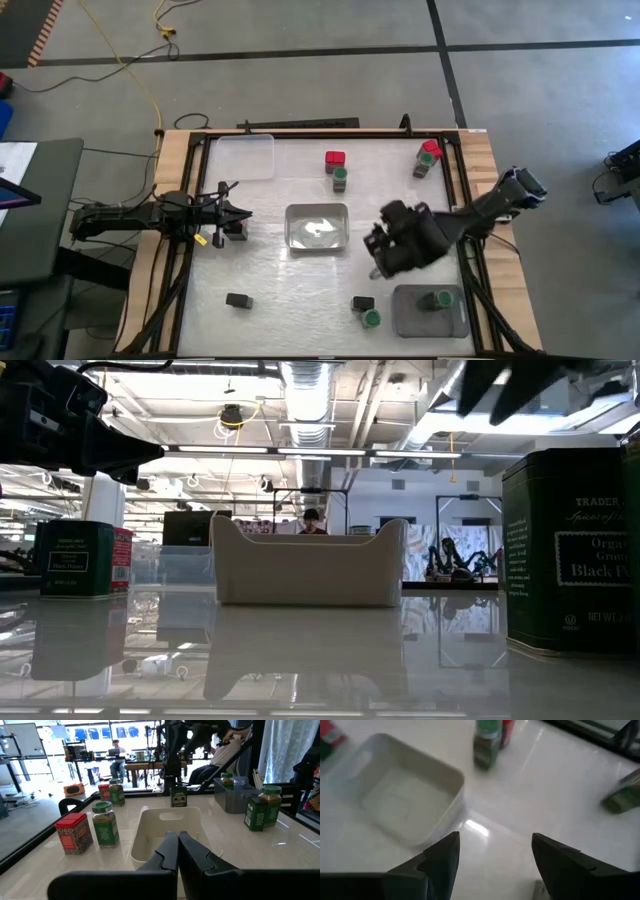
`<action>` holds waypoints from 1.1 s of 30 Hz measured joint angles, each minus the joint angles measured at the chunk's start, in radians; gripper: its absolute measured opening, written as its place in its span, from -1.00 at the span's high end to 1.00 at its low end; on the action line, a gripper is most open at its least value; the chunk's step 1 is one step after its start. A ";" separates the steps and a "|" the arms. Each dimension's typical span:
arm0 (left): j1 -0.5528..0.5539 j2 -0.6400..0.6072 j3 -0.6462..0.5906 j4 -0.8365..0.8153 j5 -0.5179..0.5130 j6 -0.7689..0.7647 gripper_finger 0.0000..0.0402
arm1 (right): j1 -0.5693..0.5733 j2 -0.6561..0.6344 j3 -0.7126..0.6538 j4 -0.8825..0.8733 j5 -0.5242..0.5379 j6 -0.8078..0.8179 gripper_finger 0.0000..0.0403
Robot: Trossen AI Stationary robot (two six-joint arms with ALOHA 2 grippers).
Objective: Sort spices by type
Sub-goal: Put the top left black seasoning can into the transparent bin
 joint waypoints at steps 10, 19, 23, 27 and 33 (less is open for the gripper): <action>0.000 0.000 0.000 0.000 0.000 0.000 1.00 | -0.157 -0.173 -0.072 -0.148 -0.050 -0.001 -0.36; 0.000 0.000 0.000 0.000 0.000 0.000 1.00 | -0.345 -0.467 -0.374 0.287 -0.053 -0.253 -0.36; 0.000 0.000 0.000 0.000 0.000 0.000 1.00 | -0.464 -0.544 -0.532 0.687 -0.169 -0.510 -0.36; 0.000 0.000 0.000 0.000 0.000 0.000 1.00 | -0.626 -0.552 -0.634 0.983 -0.410 -0.735 -0.36; 0.000 0.000 0.000 0.000 0.000 0.000 1.00 | -0.872 -0.487 -0.655 1.171 -0.705 -0.928 -0.36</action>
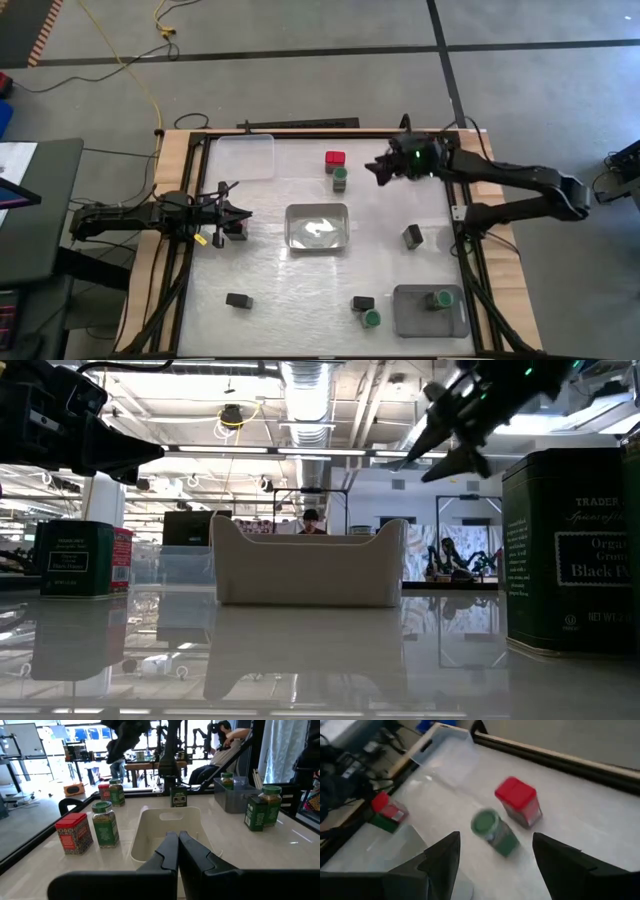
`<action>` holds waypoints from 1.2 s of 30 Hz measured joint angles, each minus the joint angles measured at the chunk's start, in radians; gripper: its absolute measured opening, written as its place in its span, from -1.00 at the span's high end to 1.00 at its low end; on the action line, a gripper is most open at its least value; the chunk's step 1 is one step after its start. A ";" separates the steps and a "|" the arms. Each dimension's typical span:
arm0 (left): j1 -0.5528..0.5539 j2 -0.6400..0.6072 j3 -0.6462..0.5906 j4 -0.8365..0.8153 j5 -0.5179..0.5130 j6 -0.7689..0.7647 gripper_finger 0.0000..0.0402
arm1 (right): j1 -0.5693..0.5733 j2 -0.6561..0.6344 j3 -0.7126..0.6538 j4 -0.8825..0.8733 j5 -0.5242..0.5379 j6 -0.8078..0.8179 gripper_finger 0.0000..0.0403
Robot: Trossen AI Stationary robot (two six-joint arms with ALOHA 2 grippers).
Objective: Sort spices by type
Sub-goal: Put the top left black seasoning can into the transparent bin
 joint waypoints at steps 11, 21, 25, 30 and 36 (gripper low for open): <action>0.000 0.000 0.000 0.000 0.000 0.000 1.00 | -0.185 0.121 0.000 0.232 -0.302 -0.076 -0.36; 0.000 0.000 0.000 0.000 0.000 0.000 1.00 | -0.200 0.127 0.000 0.211 -0.302 -0.084 -0.37; 0.000 0.000 0.000 0.000 0.000 0.000 1.00 | -0.217 0.112 0.000 0.184 -0.302 -0.106 -0.43; 0.000 0.000 0.000 0.000 0.000 0.000 1.00 | -0.221 0.104 0.000 0.152 -0.300 -0.132 -0.62; 0.000 0.000 0.000 0.000 0.000 0.000 1.00 | -0.219 0.104 0.000 0.152 -0.300 -0.136 -0.85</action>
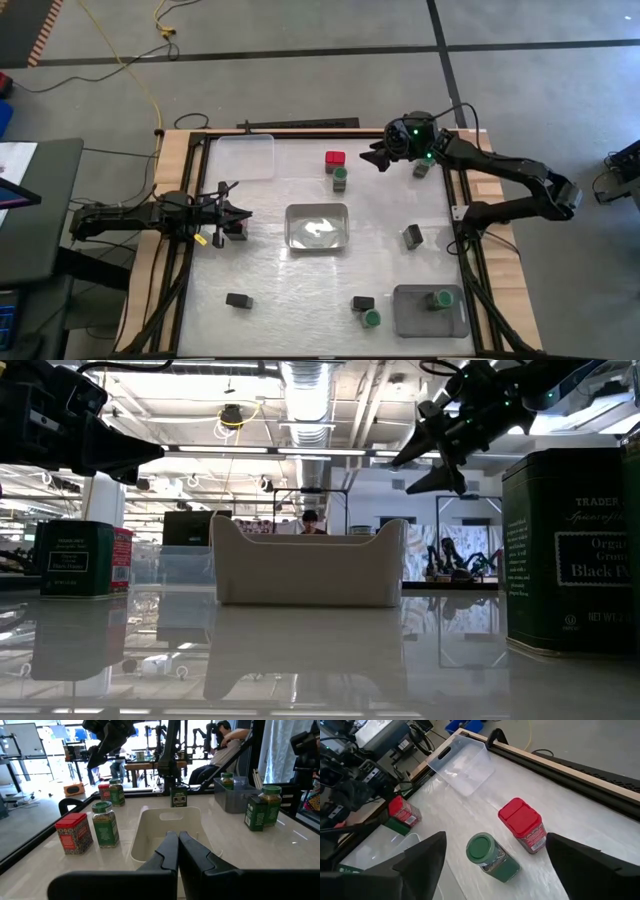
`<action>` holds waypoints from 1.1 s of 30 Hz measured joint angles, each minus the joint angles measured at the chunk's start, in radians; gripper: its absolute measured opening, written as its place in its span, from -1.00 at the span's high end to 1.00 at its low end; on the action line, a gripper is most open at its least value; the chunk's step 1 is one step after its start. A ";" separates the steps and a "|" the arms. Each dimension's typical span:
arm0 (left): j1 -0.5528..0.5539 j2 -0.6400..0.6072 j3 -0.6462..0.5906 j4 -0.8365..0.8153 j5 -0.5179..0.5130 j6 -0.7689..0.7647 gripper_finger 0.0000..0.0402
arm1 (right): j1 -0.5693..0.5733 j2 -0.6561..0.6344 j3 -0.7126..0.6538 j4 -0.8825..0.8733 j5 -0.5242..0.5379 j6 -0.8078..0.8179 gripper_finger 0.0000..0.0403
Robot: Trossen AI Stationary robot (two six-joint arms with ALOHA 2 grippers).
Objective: Sort spices by type
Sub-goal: Put the top left black seasoning can into the transparent bin
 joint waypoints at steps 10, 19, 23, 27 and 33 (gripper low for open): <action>0.000 0.000 0.000 0.000 0.000 0.000 1.00 | 0.000 0.000 0.000 0.003 0.000 0.000 -0.89; 0.000 0.000 0.000 0.000 0.000 0.000 1.00 | 0.054 -0.005 0.013 -0.014 0.004 0.000 -0.88; 0.000 0.000 0.000 0.000 0.000 0.000 1.00 | 0.161 -0.019 0.090 -0.159 0.113 -0.052 -0.84; 0.000 0.000 0.000 0.000 0.000 -0.009 1.00 | 0.254 -0.021 0.213 -0.443 0.293 -0.046 -0.79; 0.000 0.000 0.000 0.002 0.000 -0.178 1.00 | 0.325 -0.024 0.348 -0.773 0.320 0.117 -0.77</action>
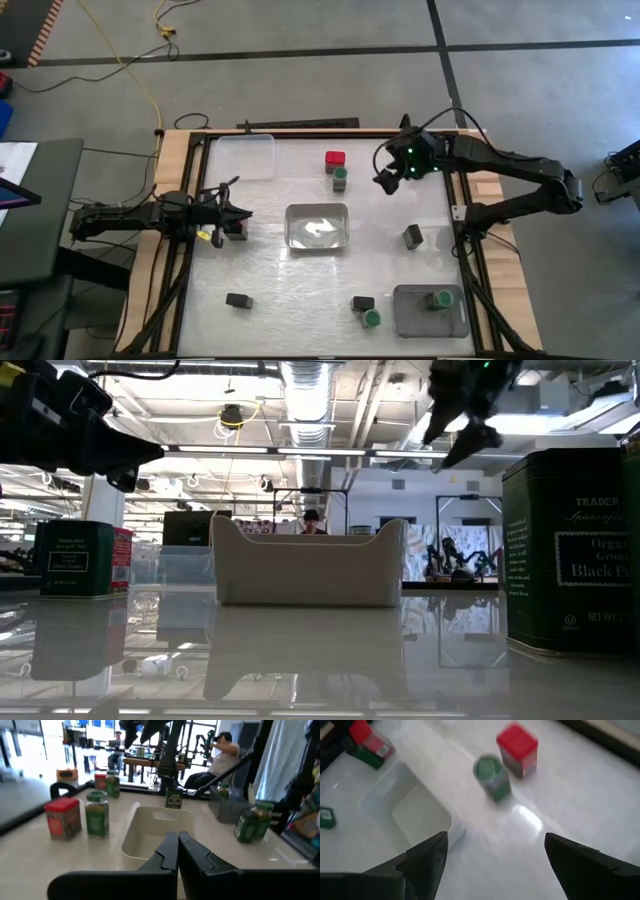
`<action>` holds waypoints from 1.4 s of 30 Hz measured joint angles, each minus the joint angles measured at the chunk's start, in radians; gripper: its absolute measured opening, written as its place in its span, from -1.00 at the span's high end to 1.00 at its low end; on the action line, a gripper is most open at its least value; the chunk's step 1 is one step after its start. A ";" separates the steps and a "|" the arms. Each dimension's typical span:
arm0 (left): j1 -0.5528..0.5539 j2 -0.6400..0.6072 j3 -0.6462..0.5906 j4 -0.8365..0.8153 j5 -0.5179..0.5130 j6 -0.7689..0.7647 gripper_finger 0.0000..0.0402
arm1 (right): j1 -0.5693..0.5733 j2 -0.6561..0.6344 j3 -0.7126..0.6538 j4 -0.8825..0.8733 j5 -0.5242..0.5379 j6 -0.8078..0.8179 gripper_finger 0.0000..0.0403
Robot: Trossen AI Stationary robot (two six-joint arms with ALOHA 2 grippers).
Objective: Sort spices by type
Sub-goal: Put the top left black seasoning can into the transparent bin
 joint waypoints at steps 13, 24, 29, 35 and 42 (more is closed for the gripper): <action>0.000 0.000 0.000 0.010 0.000 -0.174 1.00 | 0.123 -0.165 0.015 -0.234 0.144 0.219 -0.77; 0.000 0.000 0.000 0.027 -0.142 -0.244 0.73 | 0.155 -0.210 0.015 -0.237 0.160 0.250 -0.77; 0.000 0.000 0.000 0.034 -0.197 -0.250 0.30 | 0.155 -0.209 0.015 -0.237 0.160 0.235 -0.77; 0.000 0.000 0.000 0.034 -0.200 -0.223 -0.06 | 0.155 -0.210 0.015 -0.237 0.160 0.235 -0.77; 0.000 0.000 0.038 -0.011 -0.168 -0.341 -0.08 | 0.155 -0.209 0.015 -0.233 0.180 0.232 -0.77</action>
